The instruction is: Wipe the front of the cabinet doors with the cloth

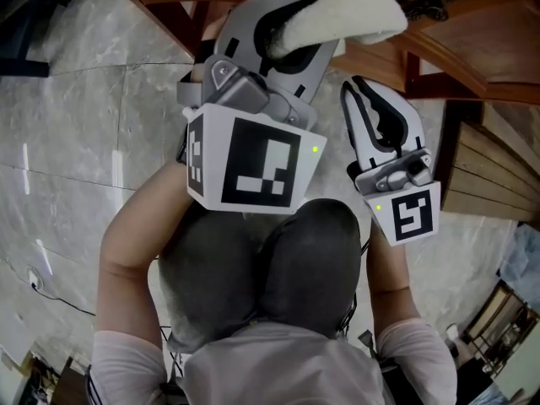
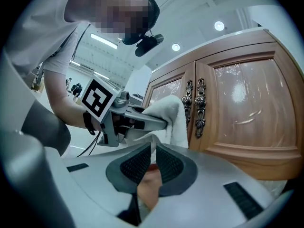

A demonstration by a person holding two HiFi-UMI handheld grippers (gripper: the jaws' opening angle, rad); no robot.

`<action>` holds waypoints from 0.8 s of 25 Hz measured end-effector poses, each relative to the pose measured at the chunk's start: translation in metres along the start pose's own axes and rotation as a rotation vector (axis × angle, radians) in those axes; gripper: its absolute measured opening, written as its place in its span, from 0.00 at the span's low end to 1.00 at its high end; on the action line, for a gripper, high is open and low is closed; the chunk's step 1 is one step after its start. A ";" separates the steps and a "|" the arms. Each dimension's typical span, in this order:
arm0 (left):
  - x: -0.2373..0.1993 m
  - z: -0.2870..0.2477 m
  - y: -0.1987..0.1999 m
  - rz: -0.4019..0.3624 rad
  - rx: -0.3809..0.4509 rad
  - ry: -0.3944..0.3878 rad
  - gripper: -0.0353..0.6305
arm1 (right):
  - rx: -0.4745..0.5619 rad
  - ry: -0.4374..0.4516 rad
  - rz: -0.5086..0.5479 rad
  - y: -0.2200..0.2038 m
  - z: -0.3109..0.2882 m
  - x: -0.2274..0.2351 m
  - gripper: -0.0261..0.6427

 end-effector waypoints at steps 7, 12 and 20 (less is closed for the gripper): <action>-0.032 0.034 -0.008 -0.004 -0.018 0.059 0.19 | 0.012 0.064 0.017 0.003 -0.032 -0.019 0.13; -0.059 0.059 -0.018 -0.054 -0.048 0.086 0.19 | 0.018 0.095 0.018 0.005 -0.059 -0.035 0.13; -0.091 0.087 -0.027 -0.064 -0.122 0.107 0.19 | -0.074 0.172 0.033 0.034 -0.094 -0.046 0.13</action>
Point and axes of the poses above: the fingertips, and each gripper's own axes: z backward along the fingers, x to its right, y out of its top, the point moved 9 cm from there along z, backward along the fingers, and after that the axes turned 7 degrees about x, right-handed, at the moved point
